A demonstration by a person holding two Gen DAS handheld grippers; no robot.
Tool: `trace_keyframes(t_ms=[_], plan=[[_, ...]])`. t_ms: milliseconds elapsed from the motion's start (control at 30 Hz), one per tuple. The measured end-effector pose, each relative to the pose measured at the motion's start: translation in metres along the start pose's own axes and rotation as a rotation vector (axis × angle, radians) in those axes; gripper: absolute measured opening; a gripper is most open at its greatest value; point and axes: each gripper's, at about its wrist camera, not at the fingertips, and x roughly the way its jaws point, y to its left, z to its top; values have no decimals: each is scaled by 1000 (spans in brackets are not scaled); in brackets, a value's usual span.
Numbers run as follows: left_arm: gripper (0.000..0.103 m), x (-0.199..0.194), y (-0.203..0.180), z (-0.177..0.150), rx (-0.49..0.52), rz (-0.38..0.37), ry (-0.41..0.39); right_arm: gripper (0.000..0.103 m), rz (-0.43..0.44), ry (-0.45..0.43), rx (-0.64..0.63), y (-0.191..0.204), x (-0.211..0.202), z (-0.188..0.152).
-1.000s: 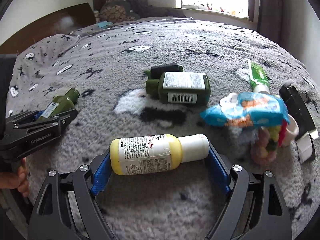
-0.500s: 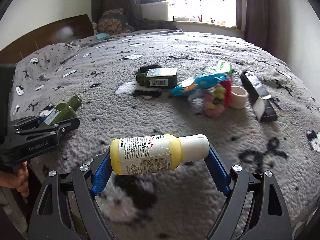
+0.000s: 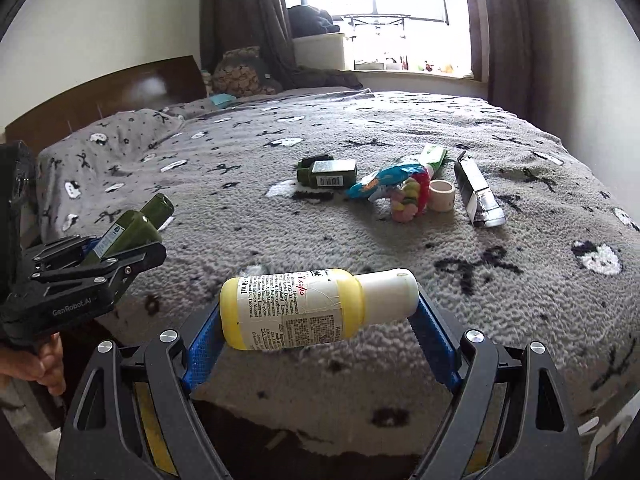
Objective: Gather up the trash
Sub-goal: 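Lower both bottles below the bed edge and open both tools to drop them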
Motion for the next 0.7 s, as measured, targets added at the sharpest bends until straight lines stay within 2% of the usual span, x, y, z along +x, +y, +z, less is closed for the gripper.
trace_keyframes(t_ms=[333,700], plan=[[47,-22,-12,-53,22,-40,50,85,3,54,2,9,-17,-43],[47,1,-13,-117,-8,-63,195,85,43,218,75,10,8,-96]])
